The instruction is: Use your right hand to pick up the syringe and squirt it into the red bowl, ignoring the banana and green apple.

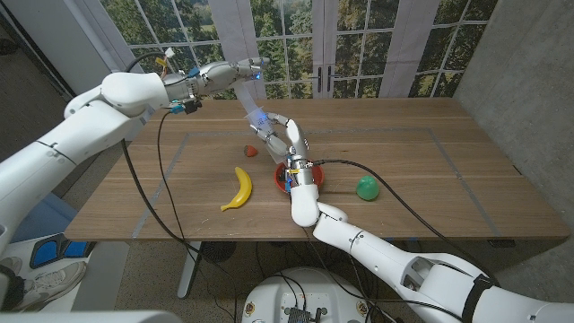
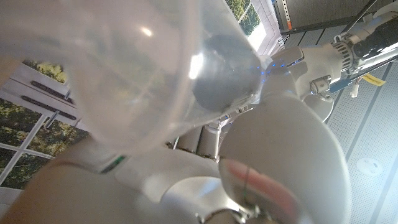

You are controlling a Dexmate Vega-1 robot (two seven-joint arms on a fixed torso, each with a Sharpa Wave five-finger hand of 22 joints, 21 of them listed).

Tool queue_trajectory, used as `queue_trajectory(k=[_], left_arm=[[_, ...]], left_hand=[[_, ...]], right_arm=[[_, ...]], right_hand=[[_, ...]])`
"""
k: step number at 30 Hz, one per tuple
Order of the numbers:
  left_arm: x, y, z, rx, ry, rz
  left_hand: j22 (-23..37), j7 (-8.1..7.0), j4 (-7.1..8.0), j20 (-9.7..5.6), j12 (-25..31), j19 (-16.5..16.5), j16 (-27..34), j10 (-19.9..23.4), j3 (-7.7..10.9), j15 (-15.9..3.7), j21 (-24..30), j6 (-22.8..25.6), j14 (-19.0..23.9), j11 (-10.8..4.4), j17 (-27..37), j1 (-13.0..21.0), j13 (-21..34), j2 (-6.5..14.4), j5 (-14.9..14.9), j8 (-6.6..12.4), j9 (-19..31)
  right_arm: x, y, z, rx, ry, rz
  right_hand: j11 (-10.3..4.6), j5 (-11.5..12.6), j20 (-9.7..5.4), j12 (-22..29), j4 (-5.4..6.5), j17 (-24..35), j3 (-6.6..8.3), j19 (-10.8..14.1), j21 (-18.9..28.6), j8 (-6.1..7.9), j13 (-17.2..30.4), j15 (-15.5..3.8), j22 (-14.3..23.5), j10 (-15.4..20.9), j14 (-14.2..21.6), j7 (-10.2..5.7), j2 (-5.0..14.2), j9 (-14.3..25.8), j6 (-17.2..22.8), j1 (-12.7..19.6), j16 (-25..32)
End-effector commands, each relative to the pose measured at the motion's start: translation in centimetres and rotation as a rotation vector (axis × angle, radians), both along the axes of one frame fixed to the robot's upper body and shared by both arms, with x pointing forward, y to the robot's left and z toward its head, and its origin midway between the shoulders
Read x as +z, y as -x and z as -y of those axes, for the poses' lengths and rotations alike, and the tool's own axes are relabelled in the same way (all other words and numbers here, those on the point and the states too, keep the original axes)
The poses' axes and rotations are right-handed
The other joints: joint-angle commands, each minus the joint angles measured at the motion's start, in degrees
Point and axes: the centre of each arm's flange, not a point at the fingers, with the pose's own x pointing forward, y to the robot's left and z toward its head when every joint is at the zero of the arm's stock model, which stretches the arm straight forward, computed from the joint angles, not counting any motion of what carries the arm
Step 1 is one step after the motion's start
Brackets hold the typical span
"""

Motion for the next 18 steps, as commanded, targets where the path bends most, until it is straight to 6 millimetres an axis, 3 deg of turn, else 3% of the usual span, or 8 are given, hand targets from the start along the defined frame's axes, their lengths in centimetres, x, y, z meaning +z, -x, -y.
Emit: queue_trajectory(k=[1, 18], left_arm=[[-0.31, 0.23, 0.18, 0.000, -0.011, -0.001], [-0.91, -0.61, 0.55, 0.003, -0.015, -0.028]], left_hand=[[0.18, 0.10, 0.02, -3.22, 0.18, -0.43, 0.16, -3.06, -0.22, -4.18, 0.00, -0.72, -5.57, 0.05, 0.08, -0.04, 0.23, 2.72, 0.17, 0.24, 0.13], [0.18, 0.13, 0.05, -3.27, 0.23, -0.49, 0.19, -3.15, -0.30, -4.11, 0.02, -0.77, -5.66, 0.04, 0.07, 0.00, 0.23, 2.69, 0.21, 0.30, 0.13]], right_arm=[[0.38, -0.57, -0.30, -0.010, 0.006, 0.008], [1.23, -0.94, 0.16, -0.022, -0.021, 0.036]], right_hand=[[-6.92, 0.29, -7.08, -0.22, 0.03, 0.22, -0.21, -0.05, 0.30, 0.20, 0.27, -8.85, 0.15, 6.87, 0.77, -12.42, 8.57, 0.09, 12.77, 8.40, 0.13], [-6.91, 0.45, -7.11, -0.54, 0.03, 0.30, -0.60, -0.14, 0.59, -0.03, 0.52, -8.83, 0.13, 6.94, 1.07, -12.44, 8.76, 0.11, 12.80, 8.73, 0.06]])
